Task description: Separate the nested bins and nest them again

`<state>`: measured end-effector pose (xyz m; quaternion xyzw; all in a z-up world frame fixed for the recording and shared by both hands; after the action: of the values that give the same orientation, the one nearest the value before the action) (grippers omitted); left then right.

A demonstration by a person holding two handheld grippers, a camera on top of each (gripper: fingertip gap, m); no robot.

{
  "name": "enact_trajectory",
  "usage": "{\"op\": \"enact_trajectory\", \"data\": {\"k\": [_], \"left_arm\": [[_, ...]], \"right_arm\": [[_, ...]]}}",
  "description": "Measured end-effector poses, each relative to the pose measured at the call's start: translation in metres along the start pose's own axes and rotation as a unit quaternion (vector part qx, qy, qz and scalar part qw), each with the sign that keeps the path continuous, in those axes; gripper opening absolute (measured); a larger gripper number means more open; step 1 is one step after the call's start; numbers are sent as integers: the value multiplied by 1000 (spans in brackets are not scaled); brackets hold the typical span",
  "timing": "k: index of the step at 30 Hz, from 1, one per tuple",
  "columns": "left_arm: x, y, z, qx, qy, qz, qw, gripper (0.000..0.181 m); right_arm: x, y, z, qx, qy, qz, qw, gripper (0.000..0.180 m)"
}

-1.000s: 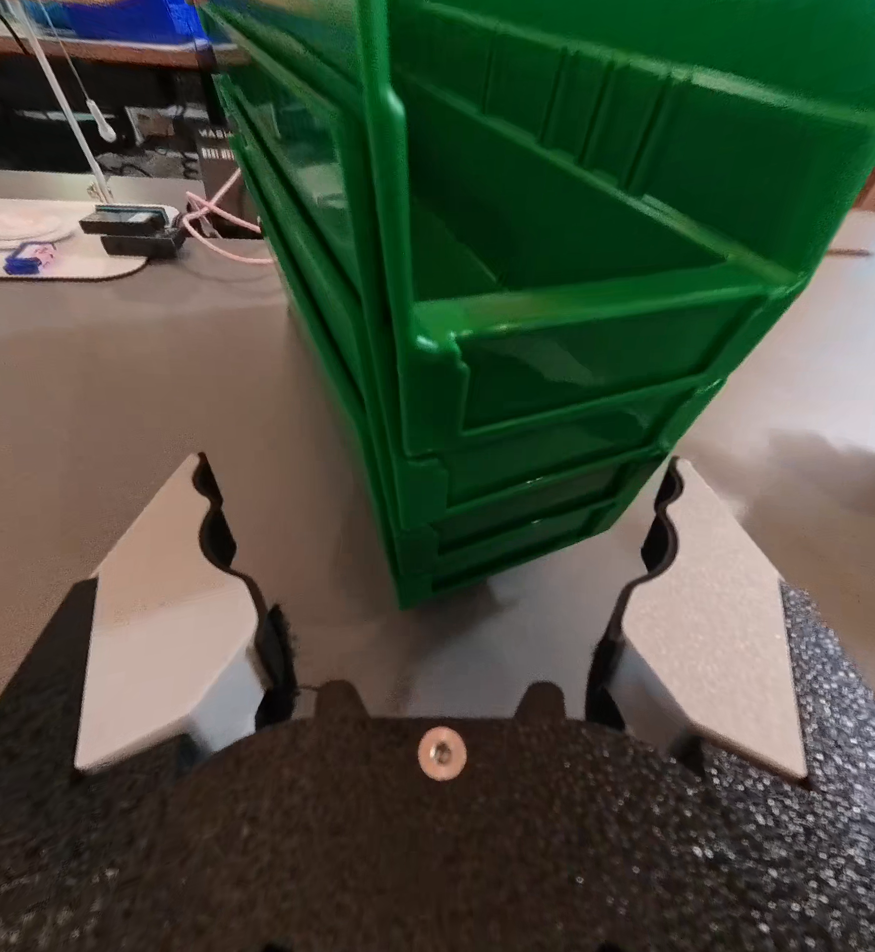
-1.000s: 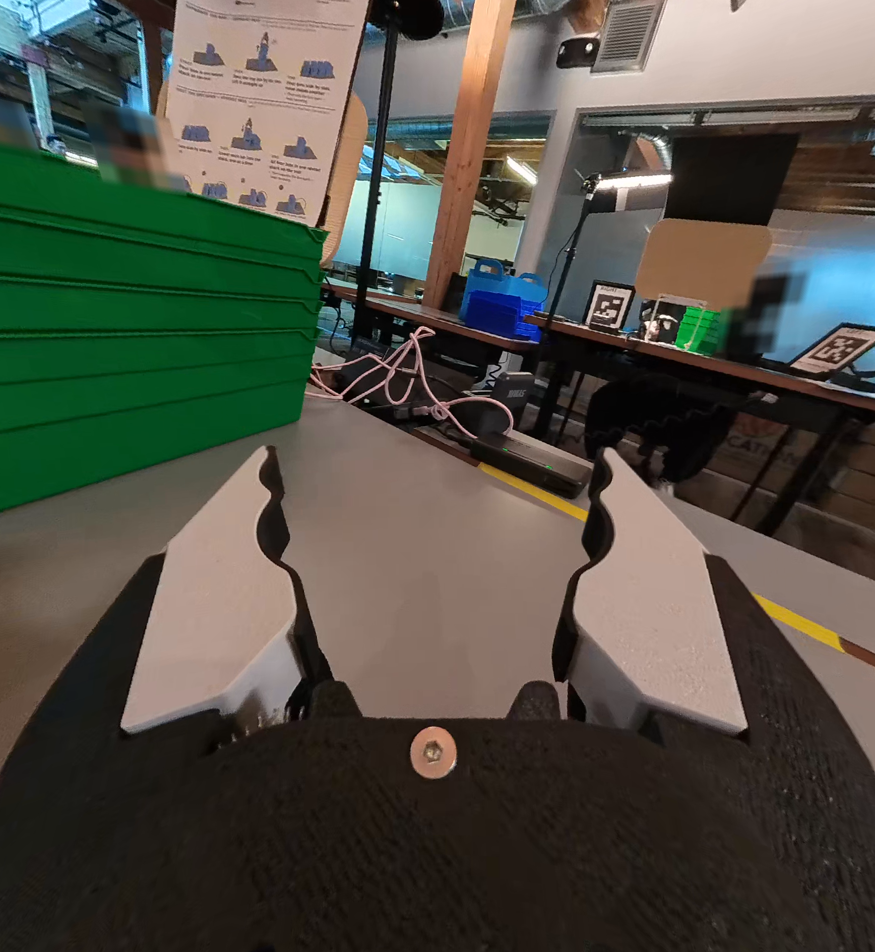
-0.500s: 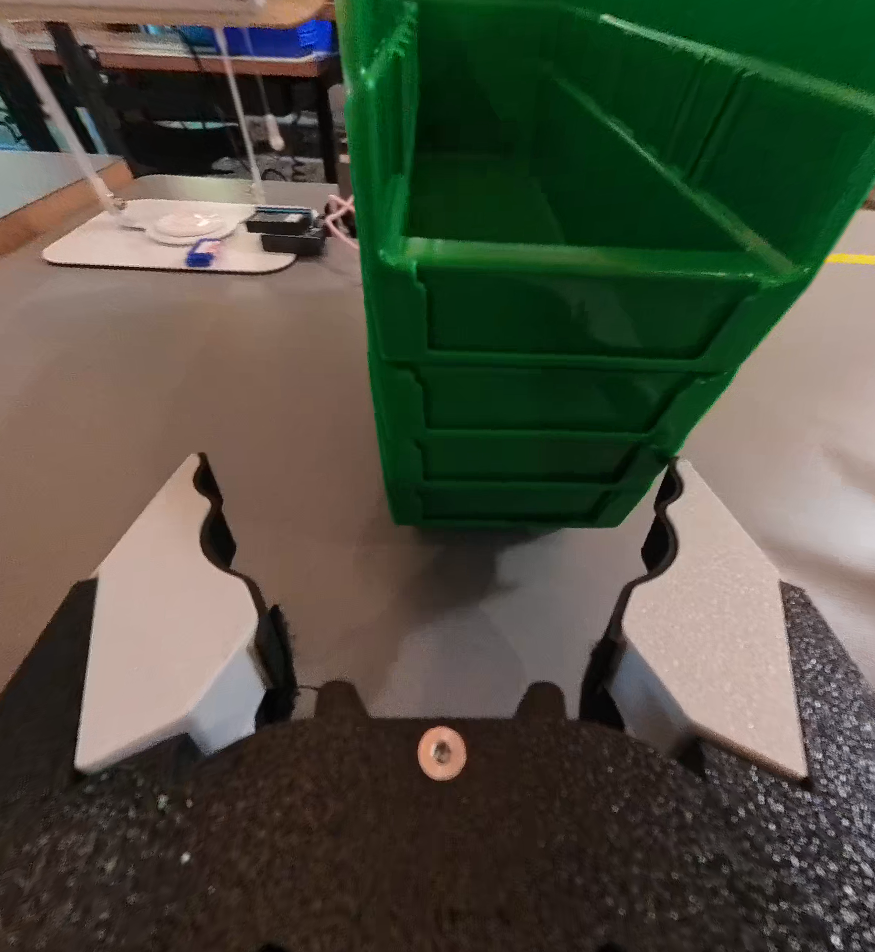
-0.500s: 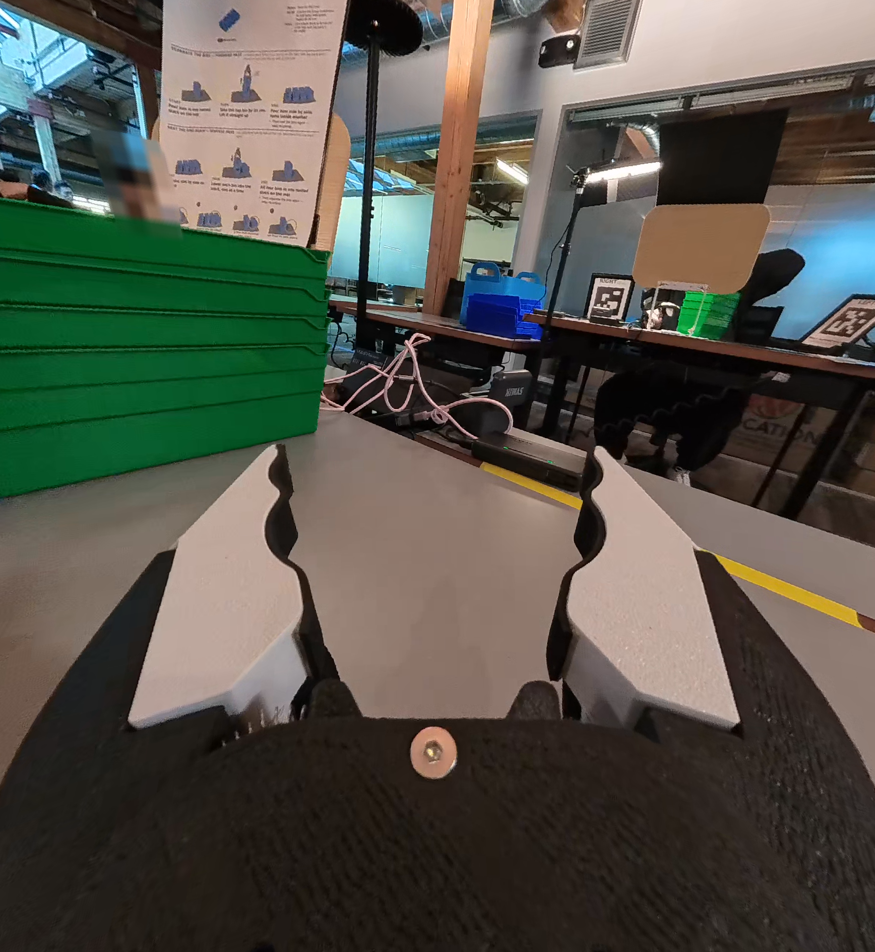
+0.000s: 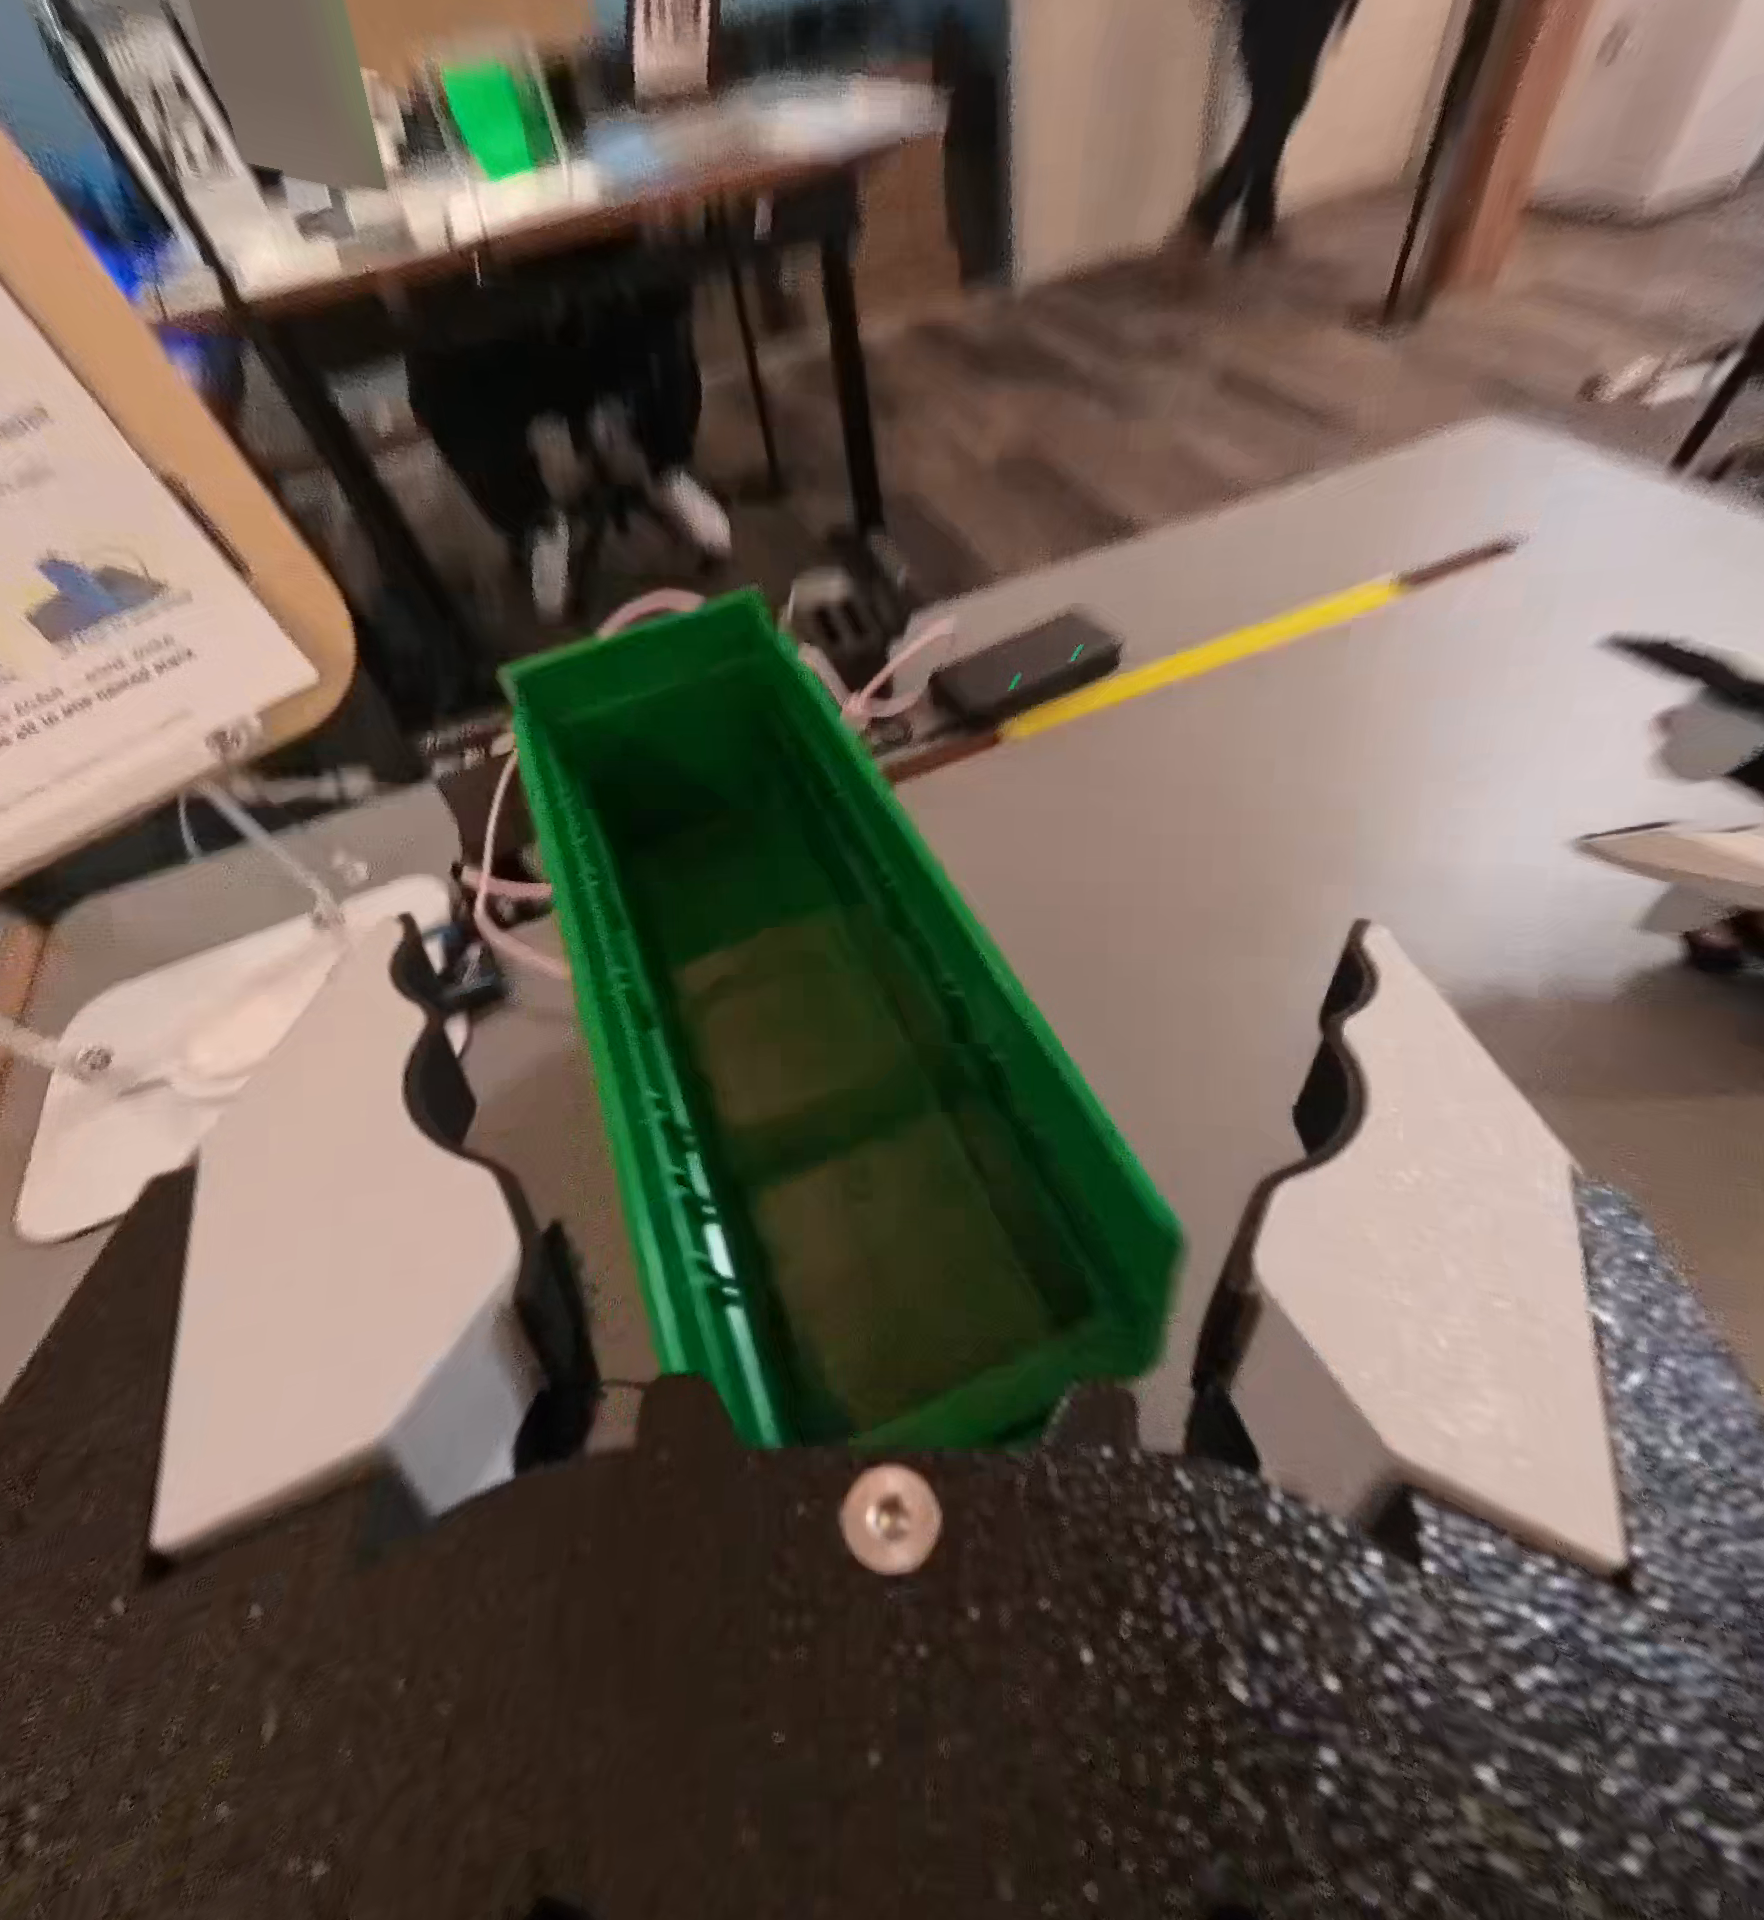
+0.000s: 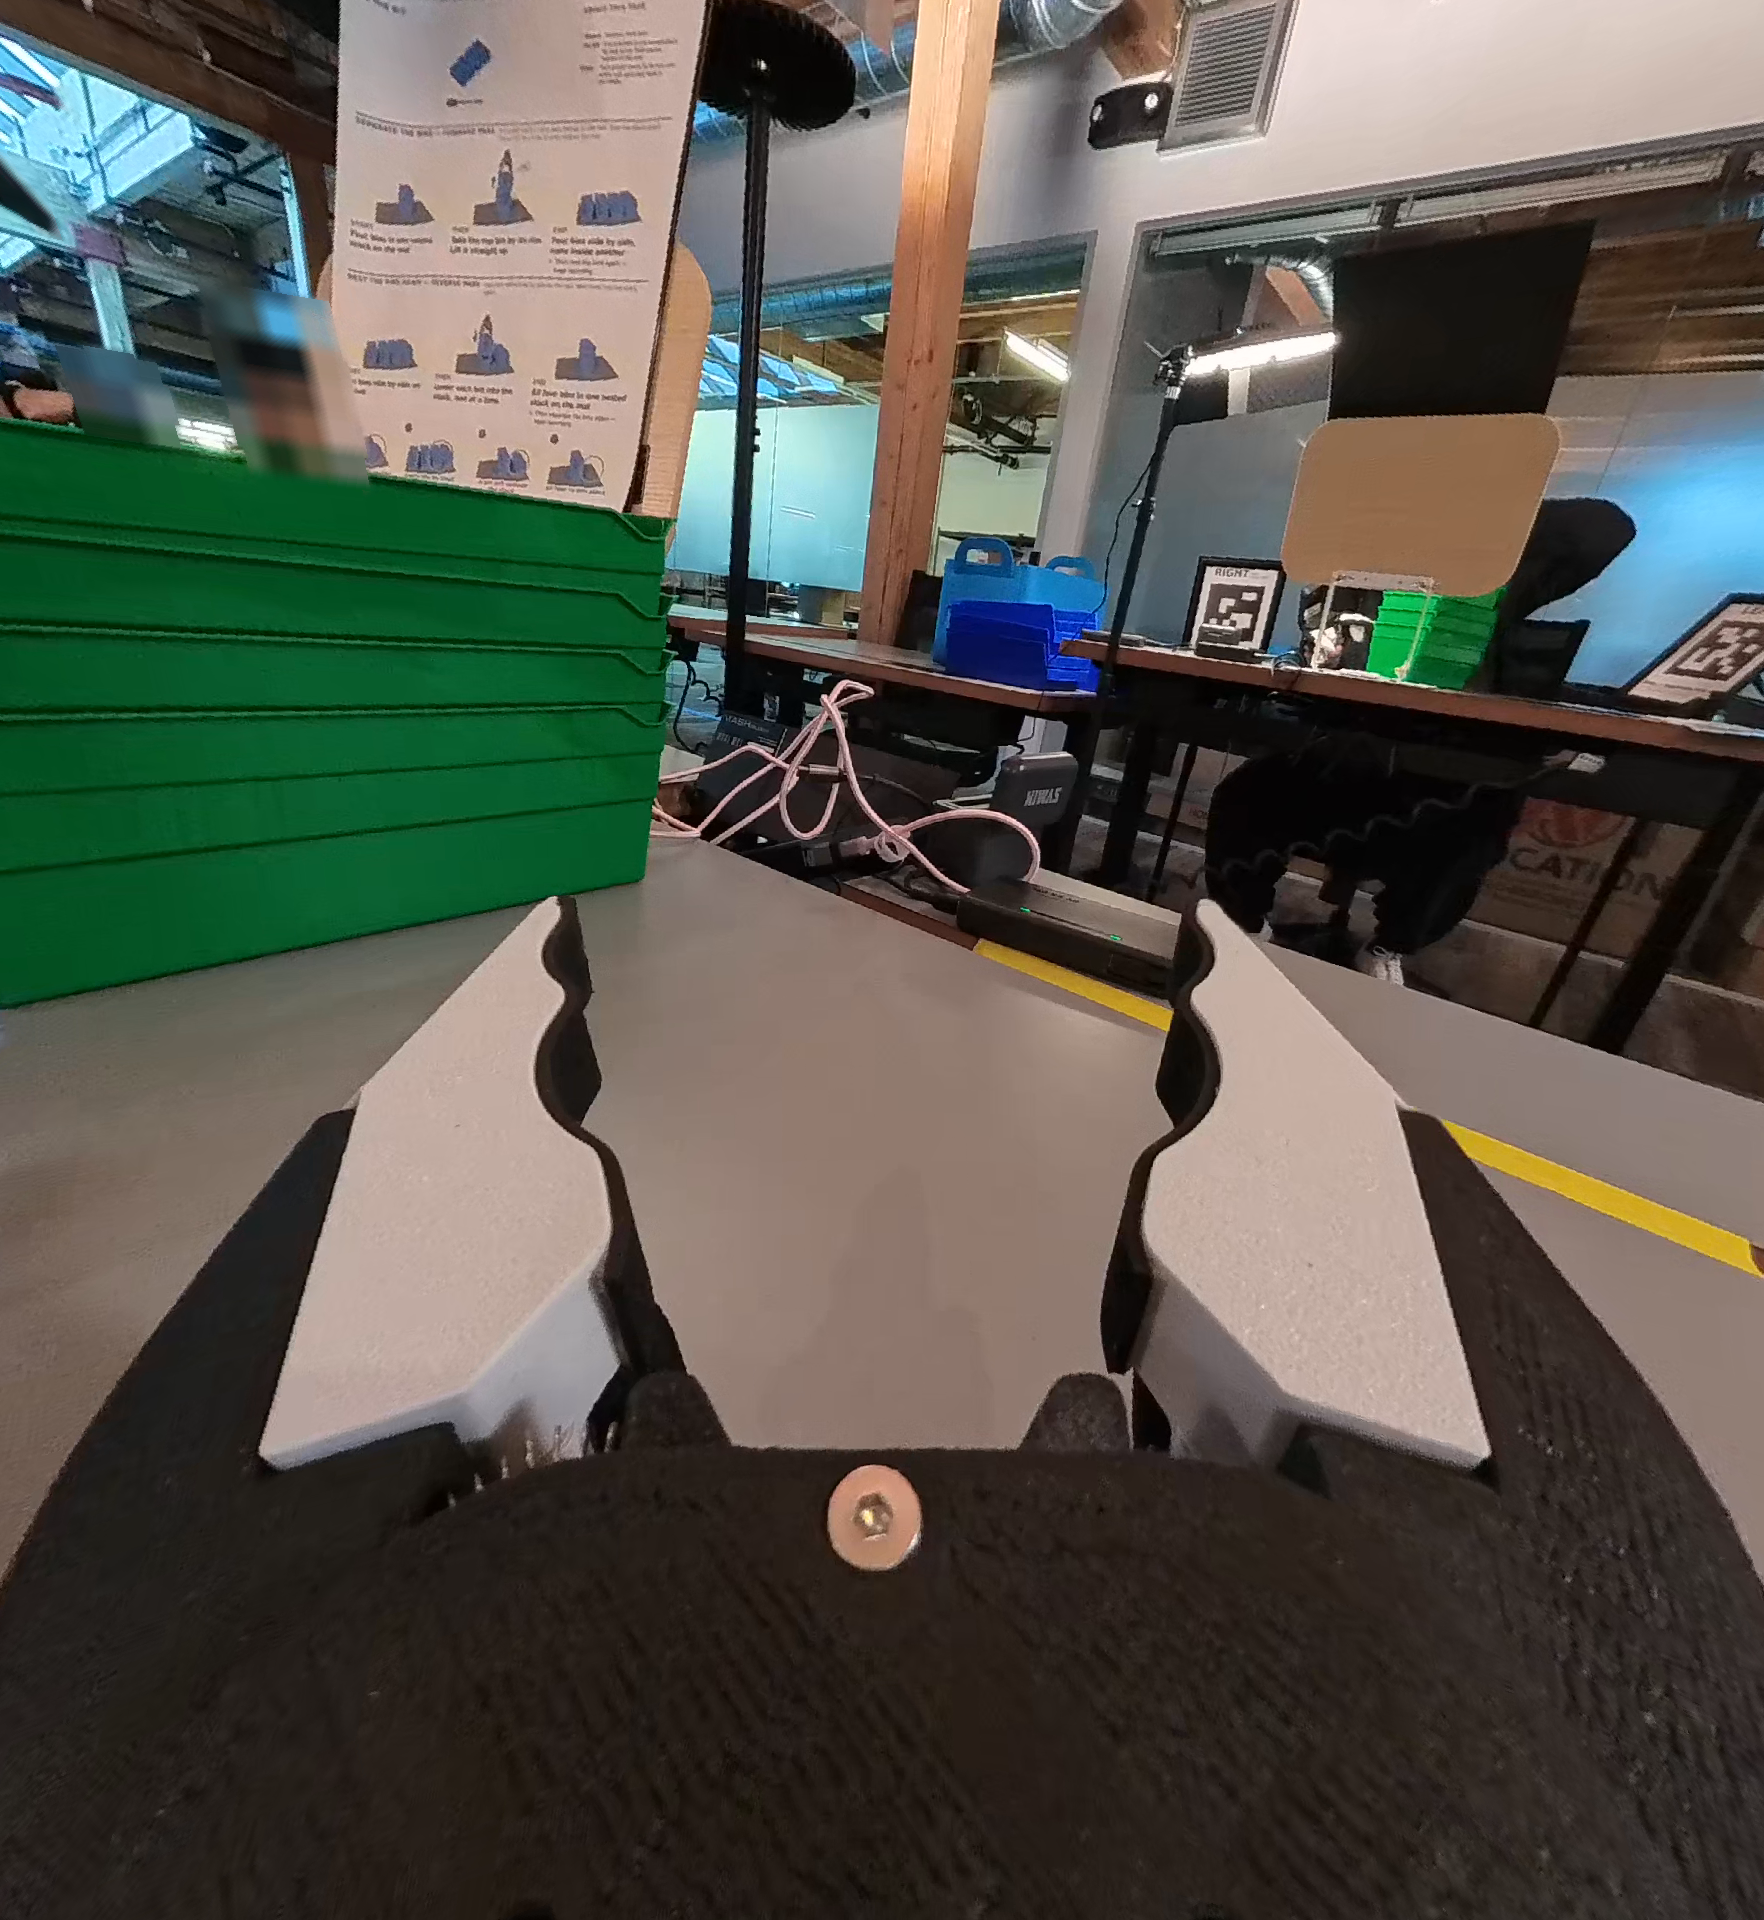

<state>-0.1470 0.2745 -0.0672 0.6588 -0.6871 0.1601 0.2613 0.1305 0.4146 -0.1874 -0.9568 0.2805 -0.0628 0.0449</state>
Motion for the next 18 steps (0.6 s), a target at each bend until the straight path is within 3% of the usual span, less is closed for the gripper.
{"op": "enact_trajectory", "data": {"k": [4,7,10,18], "left_arm": [[-50,38,-3,54,179,-4,982,159],[-75,37,-6,133,232,50,962,159],[-86,52,11,150,310,4,939,159],[-97,36,34,146,379,25,914,158]], "right_arm": [[0,-1,0,-10,-2,-7,1000,111],[0,-9,0,-40,-5,-12,999,111],[2,-20,1,-82,-13,-11,997,111],[2,-26,2,-105,-14,-10,994,111]]}}
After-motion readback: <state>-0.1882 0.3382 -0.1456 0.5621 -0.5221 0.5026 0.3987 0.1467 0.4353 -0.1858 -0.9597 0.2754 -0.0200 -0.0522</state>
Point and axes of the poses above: each gripper's, where its closed fingertips meet, x back along the fingers, z out of its underside, y = z × x across the jaws, the point moved 1 cm from there along x, back along the fingers, and after that the axes turned 15 degrees about y, right-handed, at the moved point
